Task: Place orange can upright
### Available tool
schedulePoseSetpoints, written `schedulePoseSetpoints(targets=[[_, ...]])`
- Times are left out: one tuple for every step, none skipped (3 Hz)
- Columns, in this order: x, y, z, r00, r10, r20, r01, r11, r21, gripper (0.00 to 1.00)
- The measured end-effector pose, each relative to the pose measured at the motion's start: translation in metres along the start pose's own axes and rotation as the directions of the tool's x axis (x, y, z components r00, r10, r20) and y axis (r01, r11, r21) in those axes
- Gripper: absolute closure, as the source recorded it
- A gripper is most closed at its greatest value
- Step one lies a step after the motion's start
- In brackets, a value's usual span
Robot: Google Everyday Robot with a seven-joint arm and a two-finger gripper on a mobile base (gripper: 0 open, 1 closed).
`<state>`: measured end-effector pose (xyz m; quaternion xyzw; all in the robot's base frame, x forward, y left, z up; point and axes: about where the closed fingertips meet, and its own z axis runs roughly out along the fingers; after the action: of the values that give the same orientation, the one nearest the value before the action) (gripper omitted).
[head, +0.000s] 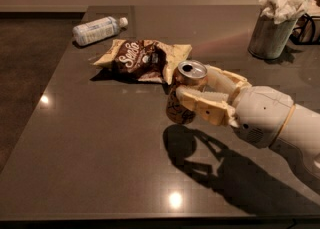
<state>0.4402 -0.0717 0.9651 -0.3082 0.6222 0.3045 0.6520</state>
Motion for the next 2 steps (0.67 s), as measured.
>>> schedulePoseSetpoints(targets=[[0.017, 0.000, -0.004, 0.999, -0.046, -0.020, 0.046, 0.9989, -0.006, 1.00], [0.029, 0.000, -0.005, 0.996, -0.079, -0.041, 0.078, 0.9968, -0.016, 1.00]])
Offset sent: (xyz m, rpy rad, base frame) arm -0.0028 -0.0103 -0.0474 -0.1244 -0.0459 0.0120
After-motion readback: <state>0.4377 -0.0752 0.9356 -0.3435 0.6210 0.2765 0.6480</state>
